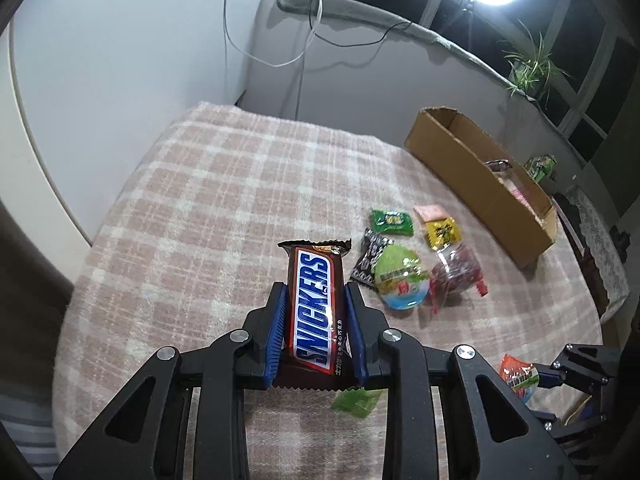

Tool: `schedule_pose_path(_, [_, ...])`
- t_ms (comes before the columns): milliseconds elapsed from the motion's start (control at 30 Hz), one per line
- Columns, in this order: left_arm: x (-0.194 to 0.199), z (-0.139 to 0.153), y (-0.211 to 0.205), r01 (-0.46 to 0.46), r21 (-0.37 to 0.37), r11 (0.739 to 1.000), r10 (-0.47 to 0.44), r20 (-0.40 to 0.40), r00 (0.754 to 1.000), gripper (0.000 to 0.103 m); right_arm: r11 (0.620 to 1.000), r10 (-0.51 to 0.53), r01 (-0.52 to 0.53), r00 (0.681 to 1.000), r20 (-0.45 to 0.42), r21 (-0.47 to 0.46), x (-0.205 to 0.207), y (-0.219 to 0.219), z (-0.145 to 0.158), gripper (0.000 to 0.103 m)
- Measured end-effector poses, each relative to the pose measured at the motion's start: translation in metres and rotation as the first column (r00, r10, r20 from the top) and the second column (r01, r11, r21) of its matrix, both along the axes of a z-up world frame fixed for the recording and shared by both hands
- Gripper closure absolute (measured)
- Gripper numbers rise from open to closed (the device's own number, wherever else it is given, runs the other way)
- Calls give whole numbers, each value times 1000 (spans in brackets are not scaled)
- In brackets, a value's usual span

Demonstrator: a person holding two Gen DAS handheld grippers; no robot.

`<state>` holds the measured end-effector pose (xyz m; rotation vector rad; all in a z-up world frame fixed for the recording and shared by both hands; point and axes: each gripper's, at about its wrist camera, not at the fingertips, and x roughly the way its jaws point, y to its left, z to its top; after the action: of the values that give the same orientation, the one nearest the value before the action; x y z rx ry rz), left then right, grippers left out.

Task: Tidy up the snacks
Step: 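Lift the Snickers bar and jelly cup and carry both over the box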

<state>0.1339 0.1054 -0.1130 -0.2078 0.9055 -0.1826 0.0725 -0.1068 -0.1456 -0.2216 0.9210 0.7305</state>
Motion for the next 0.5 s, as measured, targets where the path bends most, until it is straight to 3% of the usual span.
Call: schedule_pose_path(500, [21, 38, -36, 80, 0, 997, -80, 72, 994, 76, 995, -89, 86, 993, 74, 44, 29, -40, 43, 68])
